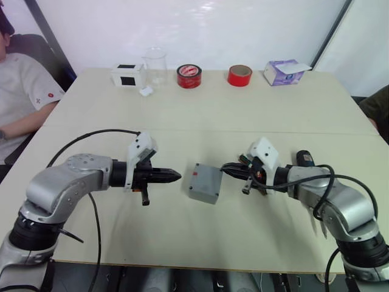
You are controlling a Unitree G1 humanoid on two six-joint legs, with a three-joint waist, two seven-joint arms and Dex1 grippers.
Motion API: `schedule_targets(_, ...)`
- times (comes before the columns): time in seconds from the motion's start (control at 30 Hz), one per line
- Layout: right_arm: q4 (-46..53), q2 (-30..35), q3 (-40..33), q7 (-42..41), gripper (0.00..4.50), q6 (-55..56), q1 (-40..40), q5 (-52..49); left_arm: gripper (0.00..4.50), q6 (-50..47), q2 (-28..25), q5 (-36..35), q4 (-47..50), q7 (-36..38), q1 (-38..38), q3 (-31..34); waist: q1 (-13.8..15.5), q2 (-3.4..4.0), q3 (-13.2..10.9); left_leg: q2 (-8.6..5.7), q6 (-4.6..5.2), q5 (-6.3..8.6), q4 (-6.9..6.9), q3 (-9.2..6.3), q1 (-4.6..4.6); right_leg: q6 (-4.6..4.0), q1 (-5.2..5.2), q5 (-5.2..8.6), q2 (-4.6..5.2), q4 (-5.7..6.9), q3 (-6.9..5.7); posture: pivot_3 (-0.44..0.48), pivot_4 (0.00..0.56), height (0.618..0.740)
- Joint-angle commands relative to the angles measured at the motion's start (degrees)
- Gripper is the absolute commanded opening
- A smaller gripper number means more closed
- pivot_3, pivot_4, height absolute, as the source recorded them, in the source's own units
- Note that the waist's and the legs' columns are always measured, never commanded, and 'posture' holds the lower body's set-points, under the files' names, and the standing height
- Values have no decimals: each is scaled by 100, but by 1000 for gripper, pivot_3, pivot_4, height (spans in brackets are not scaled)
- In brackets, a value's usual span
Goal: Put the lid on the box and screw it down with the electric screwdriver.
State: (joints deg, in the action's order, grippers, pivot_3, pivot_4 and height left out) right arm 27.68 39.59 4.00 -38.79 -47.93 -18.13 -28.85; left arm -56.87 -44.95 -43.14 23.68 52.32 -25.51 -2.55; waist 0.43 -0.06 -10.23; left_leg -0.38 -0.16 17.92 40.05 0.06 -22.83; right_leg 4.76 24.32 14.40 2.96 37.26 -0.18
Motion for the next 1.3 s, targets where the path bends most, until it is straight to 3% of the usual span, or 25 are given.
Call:
schedule_targets(0.03,59,56,-38,-71,40,140,31,60,0,57,-31,-78,167,4,-8,145,0,0,0,0,0,0,0,0,0,0,0,0,0,0,0,0,150,740)
schedule_targets(1.3,-187,-29,173,-279,40,42,-300,268,0,109,-45,-61,331,-24,286,231,-10,0,0,0,0,0,-1,0,1,-1,0,0,1,0,0,0,150,740)
